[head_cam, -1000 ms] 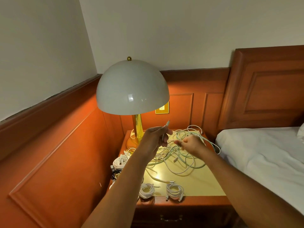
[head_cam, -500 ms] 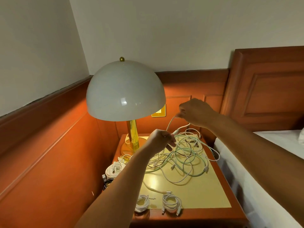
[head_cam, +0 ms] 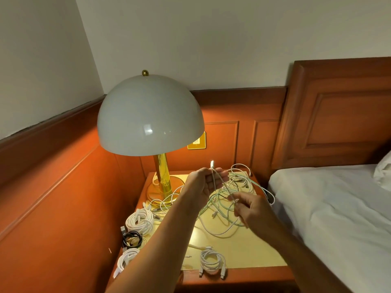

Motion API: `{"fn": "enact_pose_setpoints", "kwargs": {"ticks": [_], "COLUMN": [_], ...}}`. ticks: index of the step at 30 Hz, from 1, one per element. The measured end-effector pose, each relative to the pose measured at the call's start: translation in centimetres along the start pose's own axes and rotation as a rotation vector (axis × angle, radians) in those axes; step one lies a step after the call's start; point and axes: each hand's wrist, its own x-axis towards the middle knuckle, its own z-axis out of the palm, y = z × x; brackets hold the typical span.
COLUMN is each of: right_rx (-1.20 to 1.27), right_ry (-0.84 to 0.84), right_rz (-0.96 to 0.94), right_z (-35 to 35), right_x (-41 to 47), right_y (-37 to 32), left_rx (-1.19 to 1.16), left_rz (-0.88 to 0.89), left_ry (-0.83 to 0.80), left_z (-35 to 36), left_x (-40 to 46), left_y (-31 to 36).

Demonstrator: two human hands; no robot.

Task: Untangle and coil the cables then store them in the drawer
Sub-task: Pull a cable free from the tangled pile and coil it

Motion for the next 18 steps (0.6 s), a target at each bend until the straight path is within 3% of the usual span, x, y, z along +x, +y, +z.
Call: {"fn": "enact_pose_setpoints", "kwargs": {"ticks": [3, 7, 11, 14, 18], "right_rx": [0.18, 0.218, 0.383, 0.377, 0.208], "right_ry": [-0.003, 0.038, -0.072, -0.161, -0.159], "right_rz": [0.032, 0.088, 0.142, 0.134, 0.213], "right_z": [2.5, 3.9, 4.3, 4.6, 4.5], "right_x": [-1.6, -1.9, -1.7, -1.3, 0.3], "right_y": [1.3, 2.6, 3.7, 4.5, 4.6], "left_rx": [-0.07, -0.162, -0.21, -0.238, -0.23], "left_rz": [-0.002, 0.004, 0.019, 0.046, 0.103], "left_ry": [0.025, 0.034, 0.032, 0.027, -0.006], "left_z": [0.4, 0.2, -0.2, -0.5, -0.8], "left_x": [-0.5, -1.4, -2.3, -3.0, -3.7], "left_y": [-0.6, -0.7, -0.4, -0.3, -0.3]}}
